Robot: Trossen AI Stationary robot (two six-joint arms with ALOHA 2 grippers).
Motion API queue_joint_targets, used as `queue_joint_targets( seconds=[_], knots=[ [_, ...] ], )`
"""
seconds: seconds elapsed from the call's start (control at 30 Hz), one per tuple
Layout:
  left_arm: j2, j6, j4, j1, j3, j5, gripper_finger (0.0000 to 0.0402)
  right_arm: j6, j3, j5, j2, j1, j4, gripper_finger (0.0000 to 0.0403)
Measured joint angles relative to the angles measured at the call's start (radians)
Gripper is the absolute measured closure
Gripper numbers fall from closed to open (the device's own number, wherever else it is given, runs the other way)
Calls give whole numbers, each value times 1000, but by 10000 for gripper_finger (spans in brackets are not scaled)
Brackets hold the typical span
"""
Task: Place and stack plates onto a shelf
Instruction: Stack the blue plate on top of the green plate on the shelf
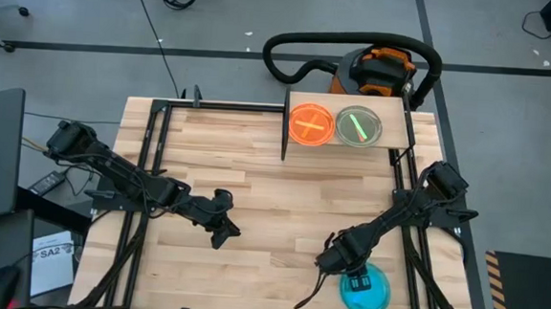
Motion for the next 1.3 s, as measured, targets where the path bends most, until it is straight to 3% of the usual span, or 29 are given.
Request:
queue_joint_targets(
  seconds=[0.4,1.03,1.3],
  knots=[
    [0,0,0,0,0,0,326,-1,0,13,0,0,27,283],
    [0,0,0,0,0,0,326,-11,0,15,0,1,33,389],
    [0,0,0,0,0,0,326,-9,0,15,1,0,33,396]
  ],
)
